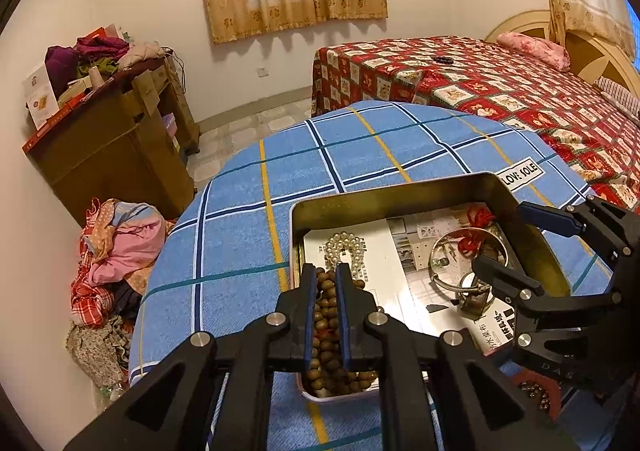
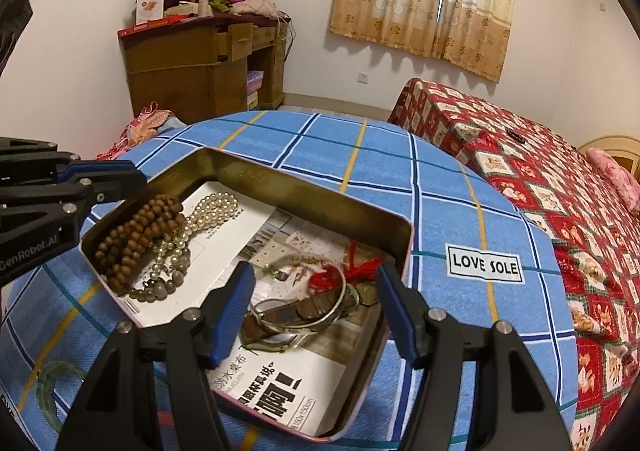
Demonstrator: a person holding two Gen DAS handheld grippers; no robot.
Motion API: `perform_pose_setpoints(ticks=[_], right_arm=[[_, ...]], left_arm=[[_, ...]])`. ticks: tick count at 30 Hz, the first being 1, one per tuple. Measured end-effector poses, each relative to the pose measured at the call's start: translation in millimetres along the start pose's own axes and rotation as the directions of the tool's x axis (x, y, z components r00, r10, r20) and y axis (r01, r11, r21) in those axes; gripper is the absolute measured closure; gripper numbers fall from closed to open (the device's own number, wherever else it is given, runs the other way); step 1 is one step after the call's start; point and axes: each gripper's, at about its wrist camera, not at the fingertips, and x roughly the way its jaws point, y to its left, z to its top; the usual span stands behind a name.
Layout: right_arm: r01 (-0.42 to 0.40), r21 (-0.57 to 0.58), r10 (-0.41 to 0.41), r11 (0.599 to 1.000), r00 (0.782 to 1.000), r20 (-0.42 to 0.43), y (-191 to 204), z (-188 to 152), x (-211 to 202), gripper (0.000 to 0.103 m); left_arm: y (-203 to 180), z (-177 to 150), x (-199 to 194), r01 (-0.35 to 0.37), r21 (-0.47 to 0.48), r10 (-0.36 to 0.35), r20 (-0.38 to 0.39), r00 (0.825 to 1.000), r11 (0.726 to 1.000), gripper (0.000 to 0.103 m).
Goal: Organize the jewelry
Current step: 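Open left tool to drop bead bracelet while right tool releases silver cuff, then move both open tools from the tin toward the pink bangle and gold bead chain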
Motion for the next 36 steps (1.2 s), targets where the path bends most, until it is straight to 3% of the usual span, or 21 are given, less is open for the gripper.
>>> perform_pose_setpoints(ticks=[1, 5, 6, 18, 25, 31, 36], right_arm=[[0.000, 0.001, 0.000, 1.000, 1.000, 0.000, 0, 0, 0, 0.038], [0.005, -0.003, -0.005, 1.000, 1.000, 0.001, 0, 0, 0, 0.037], [0.007, -0.002, -0.007, 1.000, 1.000, 0.003, 0, 0, -1, 0.036], [0.017, -0.010, -0.017, 1.000, 1.000, 0.005, 2, -7, -17, 0.032], [0.051, 0.027, -0.051, 0.998, 0.999, -0.003, -7, -32, -47, 0.026], [0.129, 0.081, -0.122, 0.988, 0.989, -0.080, -23, -68, -62, 0.024], [0.167, 0.128, -0.155, 0.978, 0.983, -0.102, -39, -88, -67, 0.024]], left_arm=[[0, 0, 0, -0.001, 0.000, 0.001, -0.001, 1.000, 1.000, 0.088], [1, -2, -3, -0.025, -0.001, 0.025, 0.018, 1.000, 1.000, 0.046], [2, -1, -4, -0.032, -0.002, 0.032, 0.026, 0.999, 0.999, 0.042], [3, -13, -20, -0.057, -0.004, 0.057, 0.023, 0.998, 0.998, 0.042], [-15, -52, -60, -0.074, 0.025, 0.072, 0.057, 0.996, 0.997, 0.041], [-52, -68, -59, 0.008, 0.103, -0.009, 0.011, 1.000, 0.995, 0.041], [-78, -75, -27, -0.012, 0.195, 0.026, -0.069, 0.997, 0.981, 0.041]])
